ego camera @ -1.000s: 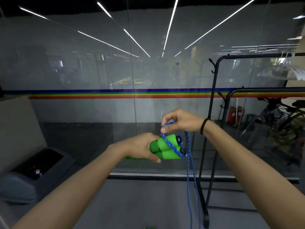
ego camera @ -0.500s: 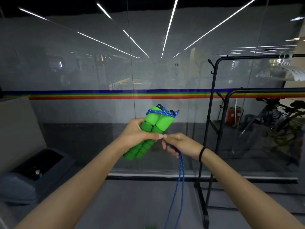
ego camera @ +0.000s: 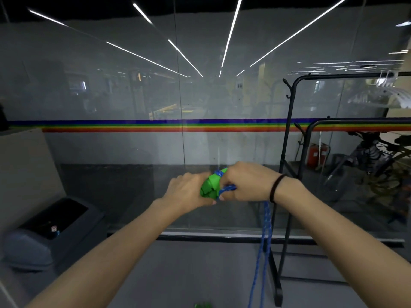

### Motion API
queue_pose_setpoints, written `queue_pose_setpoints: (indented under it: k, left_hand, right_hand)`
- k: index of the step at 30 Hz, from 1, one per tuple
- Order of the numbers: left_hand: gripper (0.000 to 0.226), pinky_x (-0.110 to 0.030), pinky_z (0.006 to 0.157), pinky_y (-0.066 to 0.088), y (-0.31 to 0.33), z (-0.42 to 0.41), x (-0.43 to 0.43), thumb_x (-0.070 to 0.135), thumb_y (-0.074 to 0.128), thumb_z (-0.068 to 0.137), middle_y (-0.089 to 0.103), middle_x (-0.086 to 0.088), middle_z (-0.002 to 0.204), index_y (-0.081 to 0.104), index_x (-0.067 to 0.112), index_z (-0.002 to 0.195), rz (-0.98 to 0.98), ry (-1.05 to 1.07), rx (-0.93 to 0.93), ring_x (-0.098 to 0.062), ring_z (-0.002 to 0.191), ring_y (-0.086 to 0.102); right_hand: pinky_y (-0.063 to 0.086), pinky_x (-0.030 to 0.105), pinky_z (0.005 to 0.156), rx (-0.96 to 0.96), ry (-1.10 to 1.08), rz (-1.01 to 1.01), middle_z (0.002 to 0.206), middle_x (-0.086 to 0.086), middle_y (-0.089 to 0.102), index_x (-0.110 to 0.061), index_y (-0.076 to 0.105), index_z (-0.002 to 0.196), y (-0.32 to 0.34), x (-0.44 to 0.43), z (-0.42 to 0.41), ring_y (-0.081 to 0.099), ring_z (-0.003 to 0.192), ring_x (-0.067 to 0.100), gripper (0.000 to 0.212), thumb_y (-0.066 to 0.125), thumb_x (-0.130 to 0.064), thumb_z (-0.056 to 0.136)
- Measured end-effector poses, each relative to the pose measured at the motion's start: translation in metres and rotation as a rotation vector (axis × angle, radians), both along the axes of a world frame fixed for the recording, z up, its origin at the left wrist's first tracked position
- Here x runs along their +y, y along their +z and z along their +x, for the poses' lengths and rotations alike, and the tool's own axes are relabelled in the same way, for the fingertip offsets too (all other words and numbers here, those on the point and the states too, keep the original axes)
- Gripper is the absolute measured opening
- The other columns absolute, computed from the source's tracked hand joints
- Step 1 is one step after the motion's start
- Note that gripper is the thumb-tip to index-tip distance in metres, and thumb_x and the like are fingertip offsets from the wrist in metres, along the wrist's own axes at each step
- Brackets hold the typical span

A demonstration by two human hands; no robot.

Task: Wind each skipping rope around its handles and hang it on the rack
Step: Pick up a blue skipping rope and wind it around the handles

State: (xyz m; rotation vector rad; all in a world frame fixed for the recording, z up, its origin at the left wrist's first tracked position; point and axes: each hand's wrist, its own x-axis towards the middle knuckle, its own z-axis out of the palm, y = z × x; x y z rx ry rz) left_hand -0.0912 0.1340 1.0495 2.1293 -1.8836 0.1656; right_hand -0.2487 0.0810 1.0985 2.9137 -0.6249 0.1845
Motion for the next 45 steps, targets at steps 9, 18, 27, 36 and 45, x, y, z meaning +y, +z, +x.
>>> queue_pose_setpoints:
  k: [9, 18, 27, 36, 45]
  left_hand:
    - [0.035, -0.02, 0.057, 0.042, 0.009, -0.013, 0.016, 0.038, 0.081, 0.066, 0.058, 0.007, 0.073, 0.056, 0.024, 0.085, 0.185, -0.353, 0.282, -0.004, 0.061, 0.05]
    - [0.054, -0.037, 0.076, 0.058, 0.005, -0.006, 0.014, 0.001, 0.075, 0.066, 0.071, -0.007, 0.098, 0.052, 0.014, 0.113, 0.166, -0.395, 0.783, -0.021, 0.088, 0.069]
    - [0.04, -0.032, 0.077, 0.058, 0.015, 0.018, 0.003, 0.013, 0.084, 0.062, 0.073, -0.001, 0.088, 0.068, 0.016, 0.098, -0.145, -0.164, 0.773, -0.016, 0.08, 0.069]
    - [0.038, -0.03, 0.075, 0.046, 0.001, 0.006, 0.001, 0.039, 0.077, 0.064, 0.07, 0.006, 0.094, 0.065, 0.033, 0.099, -0.102, 0.044, 0.146, -0.02, 0.093, 0.063]
    - [0.033, -0.027, 0.063, 0.035, 0.012, 0.005, 0.01, 0.033, 0.069, 0.074, 0.054, 0.011, 0.077, 0.056, 0.029, 0.103, 0.137, -0.214, -0.153, -0.015, 0.079, 0.057]
  right_hand:
    - [0.043, 0.007, 0.056, -0.293, 0.246, 0.911, 0.056, -0.012, 0.064, -0.008, 0.065, 0.074, 0.008, -0.038, 0.009, 0.056, 0.052, -0.003, 0.012, 0.072, -0.017, 0.074]
    - [0.045, 0.015, 0.045, -0.702, 0.124, 1.304, 0.051, -0.005, 0.063, -0.011, 0.059, 0.069, -0.04, -0.066, 0.002, 0.057, 0.046, 0.004, 0.025, 0.05, 0.0, 0.088]
    - [0.034, 0.022, 0.049, -0.362, -0.039, 0.931, 0.054, -0.002, 0.04, -0.014, 0.054, 0.075, -0.053, -0.04, 0.0, 0.038, 0.045, 0.01, 0.033, 0.037, -0.031, 0.098]
    - [0.037, 0.027, 0.065, 0.073, -0.12, 0.226, 0.082, 0.014, 0.056, -0.001, 0.062, 0.097, -0.02, -0.015, 0.004, 0.049, 0.074, 0.022, 0.026, 0.048, -0.022, 0.091]
    - [0.044, 0.022, 0.065, -0.263, 0.137, 0.473, 0.068, -0.009, 0.064, -0.013, 0.07, 0.078, 0.001, -0.036, 0.006, 0.055, 0.061, 0.002, 0.02, 0.077, -0.03, 0.07]
